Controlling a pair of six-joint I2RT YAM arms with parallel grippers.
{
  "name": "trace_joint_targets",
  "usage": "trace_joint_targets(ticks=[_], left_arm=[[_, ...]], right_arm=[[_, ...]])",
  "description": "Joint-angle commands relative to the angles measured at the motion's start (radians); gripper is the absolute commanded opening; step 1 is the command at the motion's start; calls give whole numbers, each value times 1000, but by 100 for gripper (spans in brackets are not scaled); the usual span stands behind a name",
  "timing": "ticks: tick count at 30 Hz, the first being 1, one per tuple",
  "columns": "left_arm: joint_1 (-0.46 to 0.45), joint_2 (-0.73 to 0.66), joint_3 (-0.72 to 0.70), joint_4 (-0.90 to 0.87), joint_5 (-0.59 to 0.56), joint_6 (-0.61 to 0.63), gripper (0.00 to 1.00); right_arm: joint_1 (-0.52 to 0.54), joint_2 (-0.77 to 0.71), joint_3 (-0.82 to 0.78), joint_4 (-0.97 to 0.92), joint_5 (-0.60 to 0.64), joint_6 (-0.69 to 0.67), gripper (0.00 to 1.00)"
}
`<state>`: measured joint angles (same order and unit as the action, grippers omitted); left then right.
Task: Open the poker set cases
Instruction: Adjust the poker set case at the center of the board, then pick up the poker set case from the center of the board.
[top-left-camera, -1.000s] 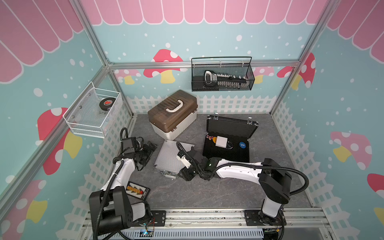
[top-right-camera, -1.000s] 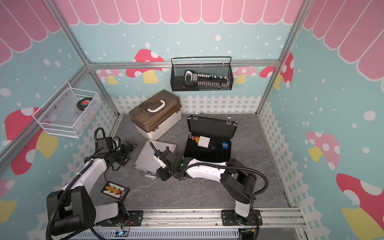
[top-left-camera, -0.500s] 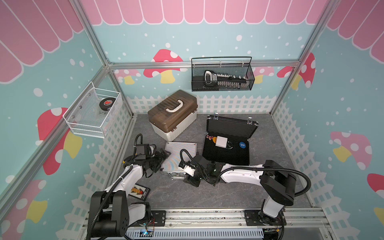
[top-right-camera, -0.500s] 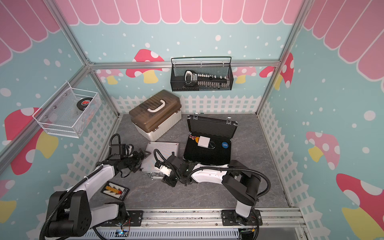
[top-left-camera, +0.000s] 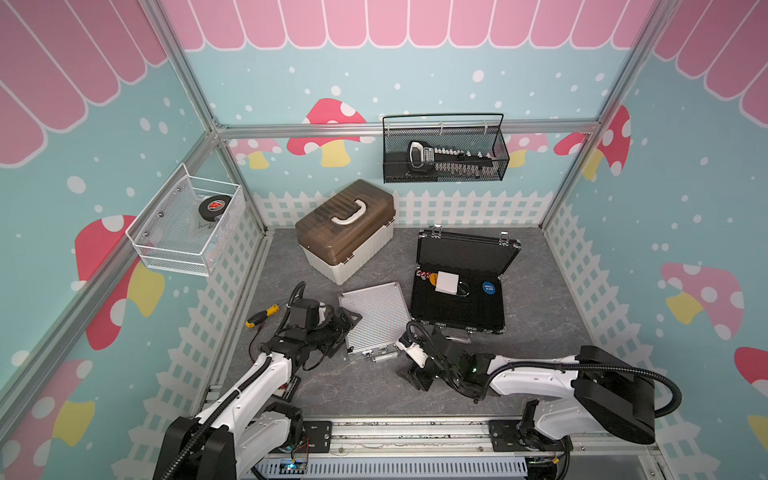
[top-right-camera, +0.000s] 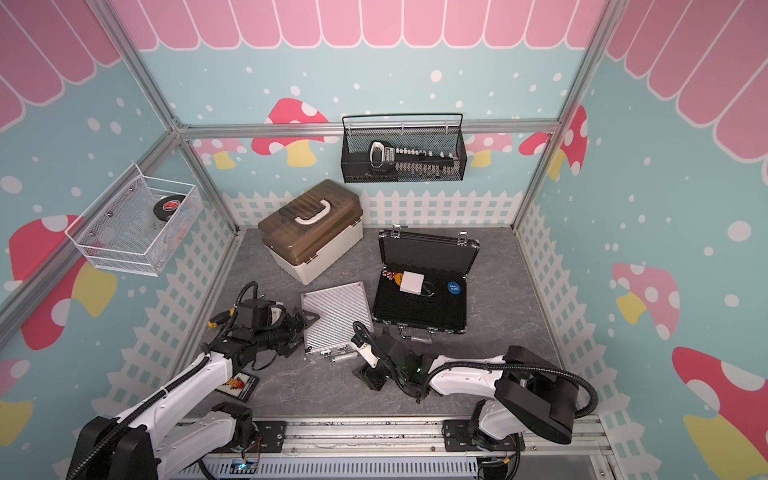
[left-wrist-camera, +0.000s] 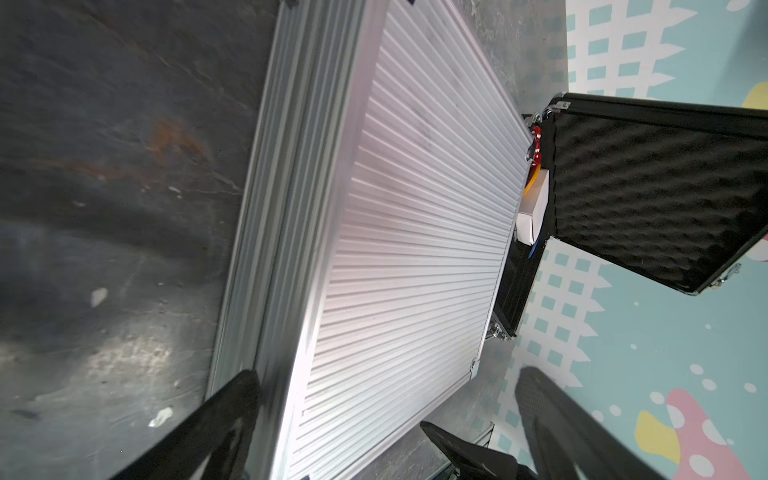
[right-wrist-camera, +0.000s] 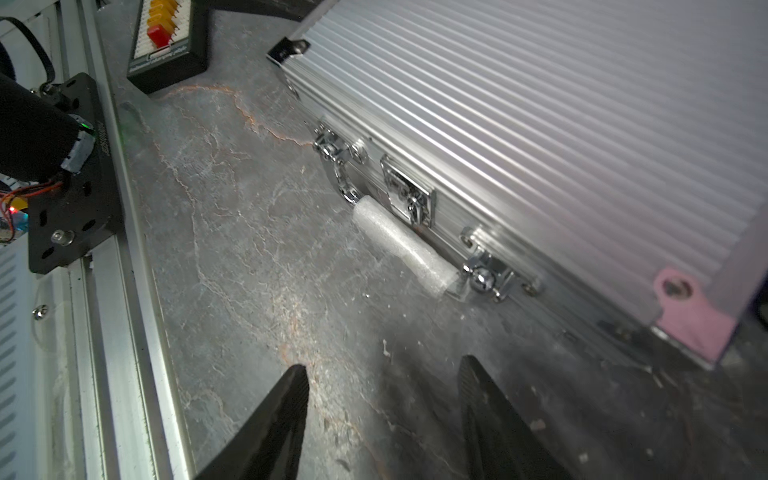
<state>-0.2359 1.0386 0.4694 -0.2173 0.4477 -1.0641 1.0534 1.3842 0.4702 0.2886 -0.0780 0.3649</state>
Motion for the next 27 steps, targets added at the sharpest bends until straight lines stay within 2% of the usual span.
trace_joint_targets(ticks=[1, 5, 9, 13, 19, 27], left_arm=[[-17, 18, 9, 68, 7, -55, 97], [-14, 9, 75, -50, -69, 32, 97], [-13, -5, 92, -104, -178, 88, 98], [-13, 22, 77, -70, -149, 74, 98], [-13, 41, 61, -31, -107, 40, 97], [-13, 22, 35, -19, -113, -9, 97]], right_arm=[[-21, -20, -42, 149, 33, 101, 58], [-94, 2, -105, 286, -33, 169, 61], [-174, 91, -131, 444, -160, 226, 63], [-182, 194, -90, 521, -245, 230, 61], [-186, 290, -54, 587, -277, 242, 61], [-190, 397, 19, 658, -371, 257, 60]])
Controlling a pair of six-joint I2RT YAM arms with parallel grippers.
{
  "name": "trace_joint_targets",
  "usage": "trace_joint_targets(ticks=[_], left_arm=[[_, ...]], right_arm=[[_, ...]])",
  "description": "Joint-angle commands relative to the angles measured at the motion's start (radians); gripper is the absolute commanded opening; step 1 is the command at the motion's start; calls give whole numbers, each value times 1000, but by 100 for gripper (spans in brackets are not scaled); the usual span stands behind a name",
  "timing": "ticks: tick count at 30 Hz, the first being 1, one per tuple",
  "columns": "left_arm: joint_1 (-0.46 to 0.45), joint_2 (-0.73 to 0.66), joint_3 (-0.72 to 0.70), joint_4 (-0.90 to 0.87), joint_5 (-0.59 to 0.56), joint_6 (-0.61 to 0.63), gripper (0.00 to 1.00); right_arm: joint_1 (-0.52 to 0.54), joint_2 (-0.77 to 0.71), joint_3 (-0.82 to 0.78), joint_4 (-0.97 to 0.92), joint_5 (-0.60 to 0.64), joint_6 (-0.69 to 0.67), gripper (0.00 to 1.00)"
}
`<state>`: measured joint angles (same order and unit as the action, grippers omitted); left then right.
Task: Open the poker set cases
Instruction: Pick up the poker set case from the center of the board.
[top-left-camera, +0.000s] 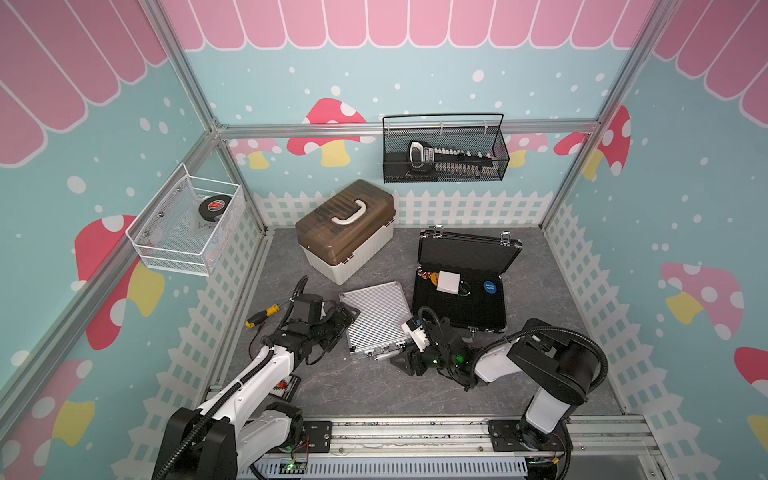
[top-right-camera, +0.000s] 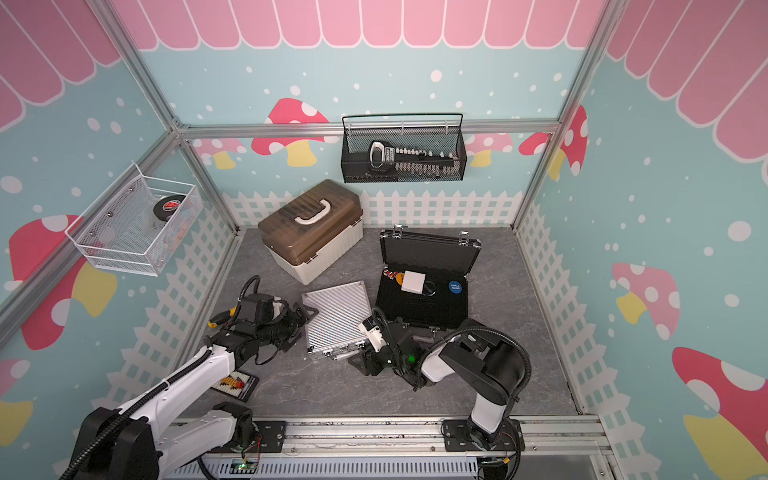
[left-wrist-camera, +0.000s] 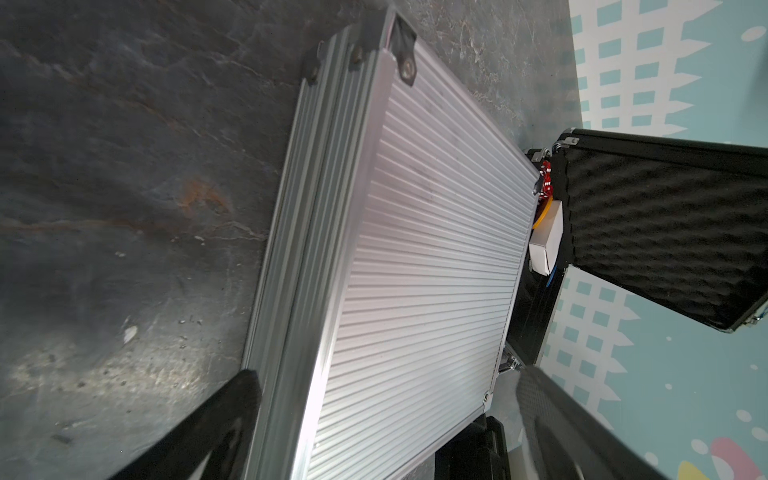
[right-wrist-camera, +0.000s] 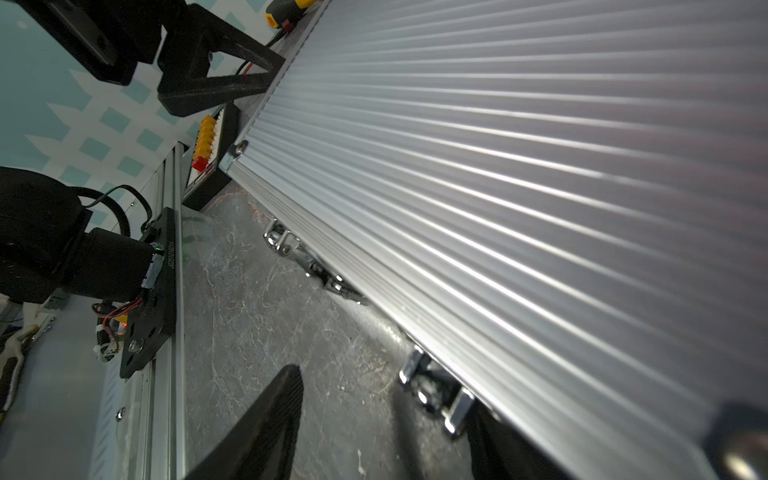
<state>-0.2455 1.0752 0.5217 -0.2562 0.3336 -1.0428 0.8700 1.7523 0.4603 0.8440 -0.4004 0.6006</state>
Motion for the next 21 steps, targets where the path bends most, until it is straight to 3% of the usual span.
trace_joint_targets(ticks=[1, 21], left_arm=[[-3, -16, -19, 19, 5, -30, 97], [-7, -26, -25, 32, 13, -27, 96]], right_arm=[[-6, 37, 28, 129, -55, 31, 60], [-8, -46, -19, 268, -140, 127, 42]])
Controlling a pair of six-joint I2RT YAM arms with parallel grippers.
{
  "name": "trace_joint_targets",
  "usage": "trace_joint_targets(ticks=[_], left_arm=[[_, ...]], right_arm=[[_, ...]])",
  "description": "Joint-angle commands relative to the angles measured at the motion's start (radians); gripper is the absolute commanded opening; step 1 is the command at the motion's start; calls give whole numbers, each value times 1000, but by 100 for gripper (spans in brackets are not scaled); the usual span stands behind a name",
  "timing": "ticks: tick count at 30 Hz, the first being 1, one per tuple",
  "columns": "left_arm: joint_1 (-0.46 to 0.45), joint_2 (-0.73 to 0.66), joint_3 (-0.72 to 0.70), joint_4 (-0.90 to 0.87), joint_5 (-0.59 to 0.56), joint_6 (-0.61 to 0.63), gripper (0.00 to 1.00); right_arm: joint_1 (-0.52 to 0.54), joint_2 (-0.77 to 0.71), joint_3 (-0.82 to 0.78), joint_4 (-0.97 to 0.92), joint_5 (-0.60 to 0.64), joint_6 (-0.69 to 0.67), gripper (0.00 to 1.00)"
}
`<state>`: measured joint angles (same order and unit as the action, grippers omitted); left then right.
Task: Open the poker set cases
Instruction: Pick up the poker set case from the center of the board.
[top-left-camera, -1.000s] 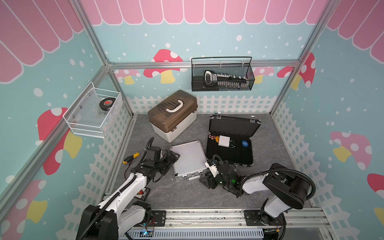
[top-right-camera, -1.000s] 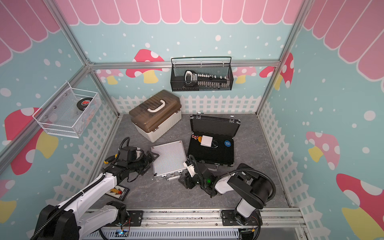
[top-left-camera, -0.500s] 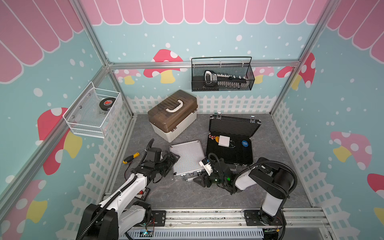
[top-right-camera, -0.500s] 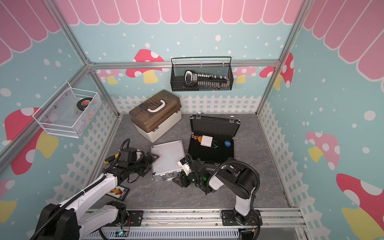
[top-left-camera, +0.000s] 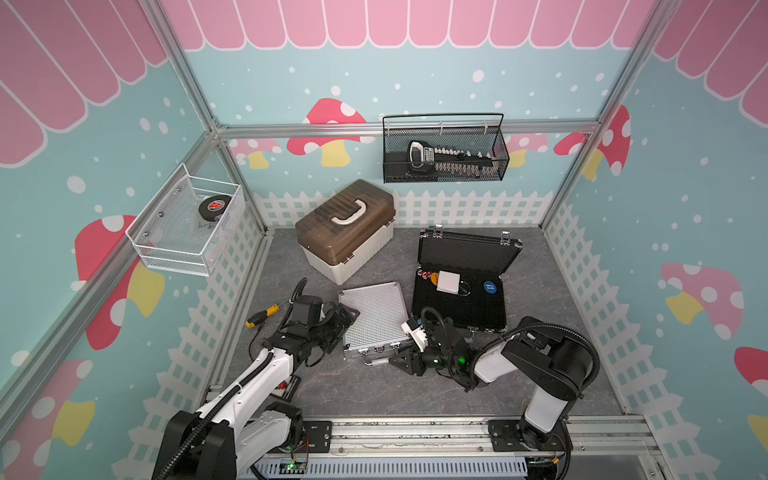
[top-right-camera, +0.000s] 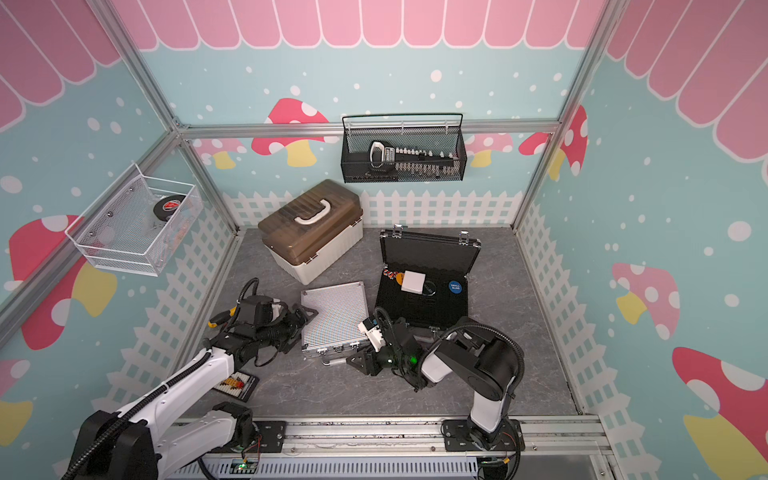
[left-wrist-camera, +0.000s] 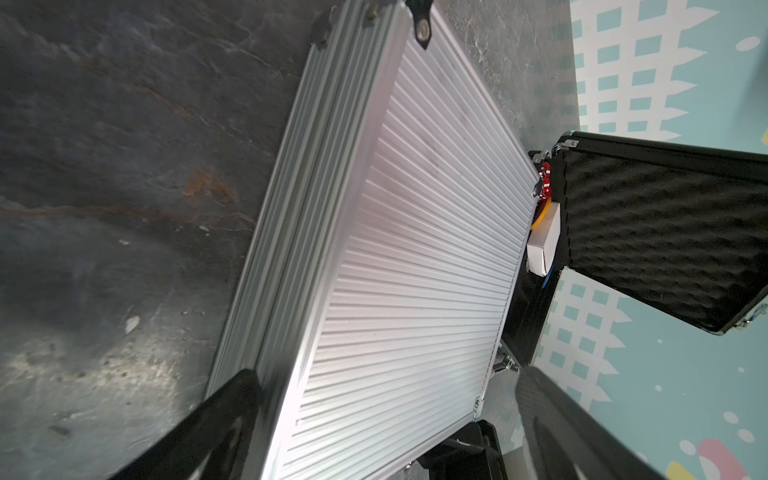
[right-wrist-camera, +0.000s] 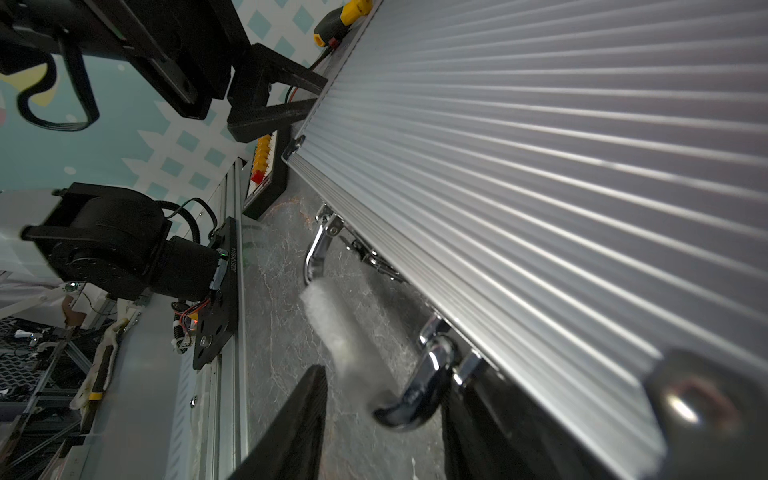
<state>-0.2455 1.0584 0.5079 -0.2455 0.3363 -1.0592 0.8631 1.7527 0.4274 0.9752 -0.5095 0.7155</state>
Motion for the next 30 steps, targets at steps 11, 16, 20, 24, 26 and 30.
trace_joint_targets(ticks=[11, 16, 20, 24, 26, 30], left_arm=[[-11, -50, 57, -123, -65, 134, 96], [-12, -139, 205, -316, -255, 388, 95], [-13, -170, 304, -357, -365, 617, 94], [-12, -142, 371, -370, -445, 755, 95], [-12, -126, 385, -367, -457, 789, 95], [-11, -97, 385, -351, -463, 832, 96]], right_arm=[[0, -160, 39, -146, 37, -76, 47], [44, -375, 142, -629, 173, -445, 47], [86, -449, 151, -729, 381, -821, 48], [96, -397, 153, -705, 531, -1119, 53], [99, -359, 178, -712, 546, -1202, 53], [105, -275, 263, -766, 524, -1277, 52]])
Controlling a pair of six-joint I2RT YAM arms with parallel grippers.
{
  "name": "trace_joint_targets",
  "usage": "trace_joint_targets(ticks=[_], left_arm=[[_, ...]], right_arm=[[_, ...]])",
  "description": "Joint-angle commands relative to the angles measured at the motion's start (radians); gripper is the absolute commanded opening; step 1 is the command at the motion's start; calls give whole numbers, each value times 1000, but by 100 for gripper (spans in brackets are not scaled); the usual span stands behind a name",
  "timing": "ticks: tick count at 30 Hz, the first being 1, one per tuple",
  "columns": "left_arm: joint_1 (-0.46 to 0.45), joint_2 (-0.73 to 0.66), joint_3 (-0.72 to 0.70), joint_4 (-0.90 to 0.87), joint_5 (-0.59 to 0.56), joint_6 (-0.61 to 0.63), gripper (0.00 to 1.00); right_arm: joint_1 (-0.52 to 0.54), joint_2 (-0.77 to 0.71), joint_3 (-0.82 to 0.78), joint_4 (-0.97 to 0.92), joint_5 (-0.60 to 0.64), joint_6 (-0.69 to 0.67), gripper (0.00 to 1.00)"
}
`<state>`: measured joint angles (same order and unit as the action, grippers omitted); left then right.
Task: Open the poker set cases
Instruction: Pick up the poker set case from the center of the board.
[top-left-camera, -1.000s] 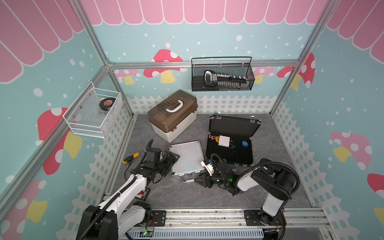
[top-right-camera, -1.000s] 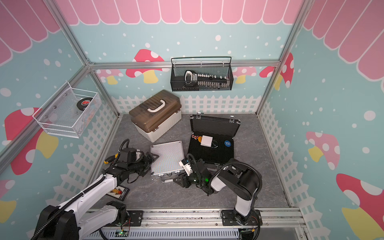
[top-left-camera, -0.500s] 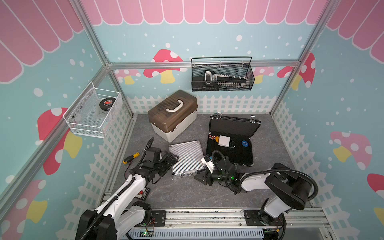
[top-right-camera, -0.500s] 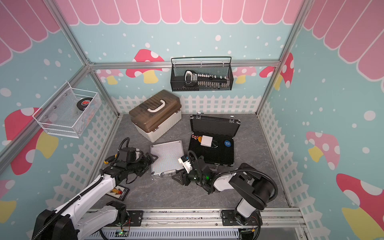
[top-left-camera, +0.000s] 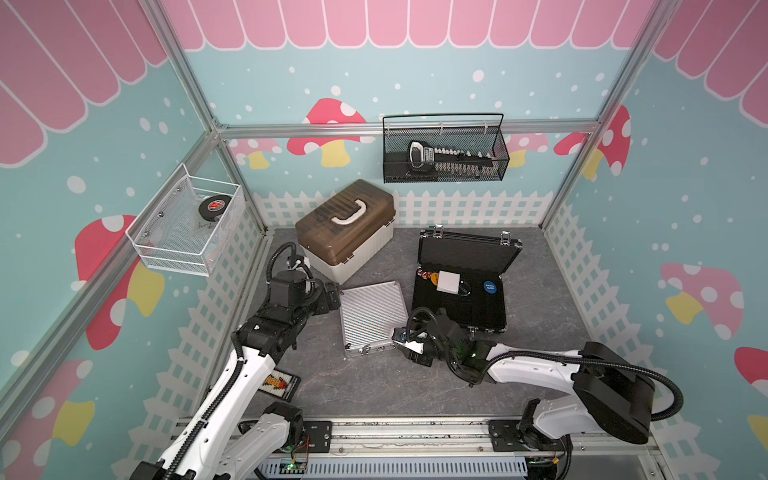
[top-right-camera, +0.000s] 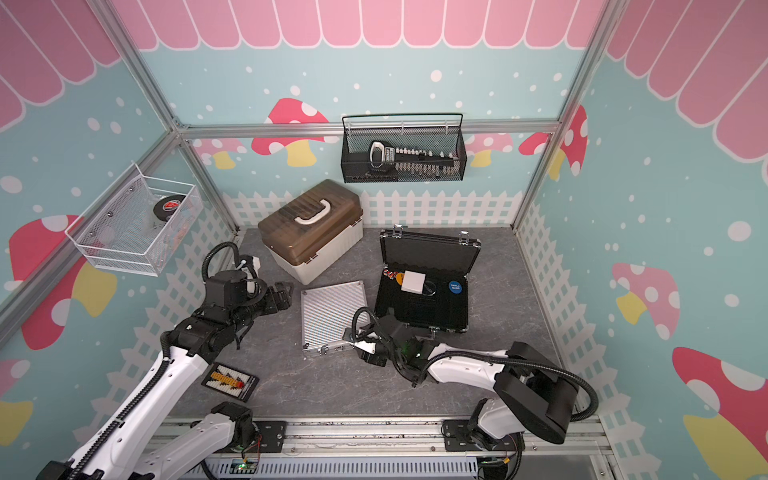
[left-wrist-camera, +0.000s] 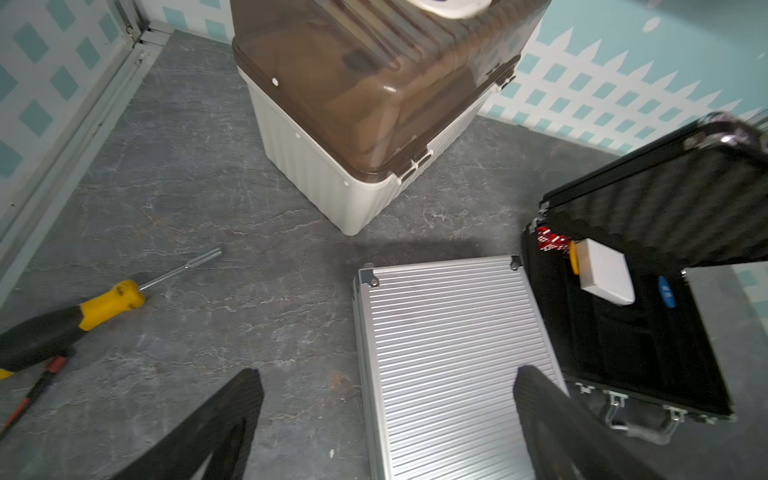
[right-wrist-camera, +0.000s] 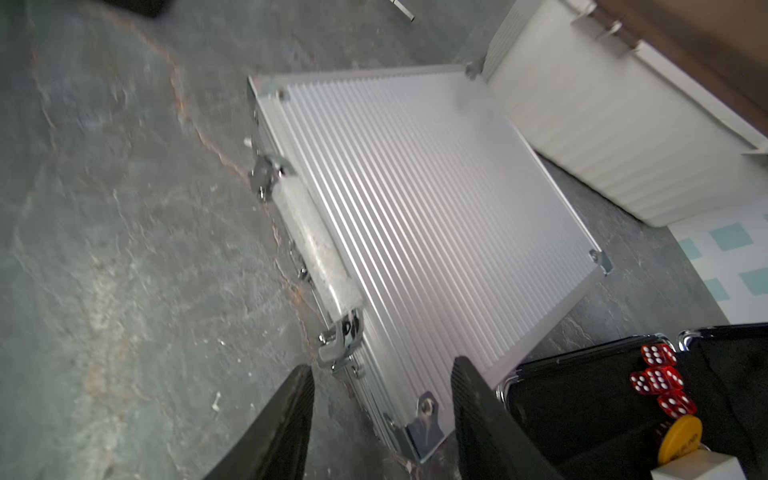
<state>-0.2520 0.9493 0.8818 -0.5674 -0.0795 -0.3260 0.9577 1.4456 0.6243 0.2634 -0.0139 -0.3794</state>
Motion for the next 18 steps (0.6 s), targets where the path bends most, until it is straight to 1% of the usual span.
trace_joint_targets(ticks=[1, 4, 9, 14, 17, 18], left_arm=[[-4, 14, 6, -21, -43, 107, 96], [-2, 14, -16, 8, -44, 105, 96], [1, 8, -45, 41, -30, 90, 96], [13, 6, -48, 43, -27, 94, 96], [18, 2, -50, 44, -32, 96, 96], [20, 3, -50, 45, -32, 96, 96]], right_arm=[[11, 51, 88, -76, 14, -191, 51], [14, 93, 132, -119, -23, -204, 49], [26, 150, 178, -153, -47, -212, 44], [39, 211, 213, -156, -17, -204, 42], [44, 229, 216, -136, 15, -190, 34], [48, 230, 211, -123, 32, -183, 29]])
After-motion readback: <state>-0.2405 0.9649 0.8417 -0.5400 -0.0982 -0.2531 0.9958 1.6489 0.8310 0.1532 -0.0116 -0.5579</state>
